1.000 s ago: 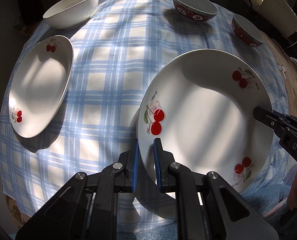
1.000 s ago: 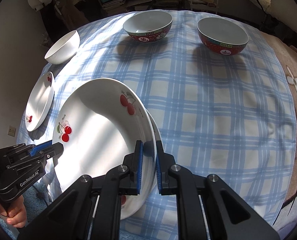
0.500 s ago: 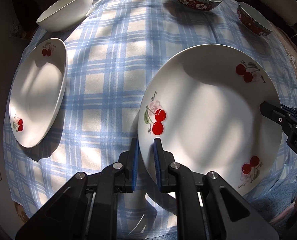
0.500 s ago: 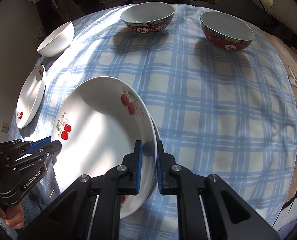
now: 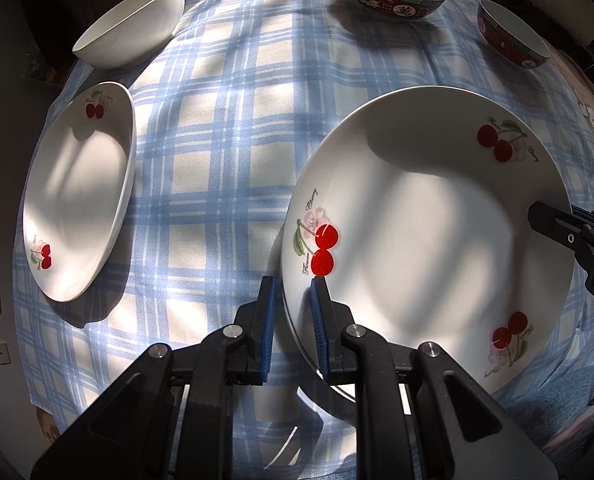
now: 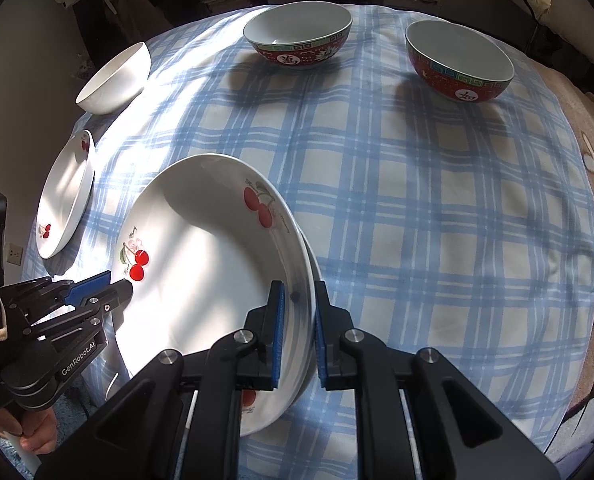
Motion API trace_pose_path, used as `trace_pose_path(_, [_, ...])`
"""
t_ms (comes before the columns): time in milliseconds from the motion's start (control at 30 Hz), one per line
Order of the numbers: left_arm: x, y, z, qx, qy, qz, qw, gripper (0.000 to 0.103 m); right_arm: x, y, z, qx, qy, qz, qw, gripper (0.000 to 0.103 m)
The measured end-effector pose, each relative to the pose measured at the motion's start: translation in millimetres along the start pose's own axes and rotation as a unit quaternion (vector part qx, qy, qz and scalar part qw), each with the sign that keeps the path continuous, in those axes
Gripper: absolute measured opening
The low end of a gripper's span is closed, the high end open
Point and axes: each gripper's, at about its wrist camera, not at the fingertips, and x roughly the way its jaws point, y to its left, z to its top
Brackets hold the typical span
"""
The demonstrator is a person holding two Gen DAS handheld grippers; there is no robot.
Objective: Organize plates and bowls
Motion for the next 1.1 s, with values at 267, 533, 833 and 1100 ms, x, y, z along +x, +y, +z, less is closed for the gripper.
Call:
trace_pose_path(267, [-2,11,4,-0.011,-0.003,-0.013,0.9998,0.019,5,0,0,-0.009,0.008,-0.018,1.000,0.019])
trace_pose_path(533, [-7,15,2,-0.010,-0.002,-0.012,0.9999,0.019,4,2,1,-0.009,0.007,-0.019,1.000,0.019])
trace_pose_path(833, [-25,23,-1,-0.027,-0.012,0.000,0.9996,0.025,-4,5,1,-0.010,-0.012,-0.023,1.000,0.050])
trace_pose_path(1100, [-61,46,-3,-0.034,-0.043,0.056,0.9969,0.077,-25,24,13,-0.027,-0.055,-0.029,0.998,0.089])
